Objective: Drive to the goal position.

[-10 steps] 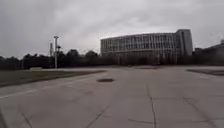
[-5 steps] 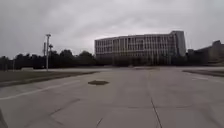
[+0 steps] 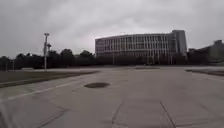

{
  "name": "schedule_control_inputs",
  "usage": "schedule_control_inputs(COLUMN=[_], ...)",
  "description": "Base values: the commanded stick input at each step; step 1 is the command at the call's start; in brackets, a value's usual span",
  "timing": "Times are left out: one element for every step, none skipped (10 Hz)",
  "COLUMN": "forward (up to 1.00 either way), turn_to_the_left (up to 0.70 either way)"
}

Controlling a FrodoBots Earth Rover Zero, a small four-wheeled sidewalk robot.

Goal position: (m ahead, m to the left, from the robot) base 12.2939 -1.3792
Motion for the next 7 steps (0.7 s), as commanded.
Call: schedule_control_inputs(forward=[1.0, 1.0, 1.0, 1.0, 1.0, 1.0, 1.0], turn_to_the_left=[0.0, 0.0, 0.0, 0.0, 0.0, 0.0, -0.19])
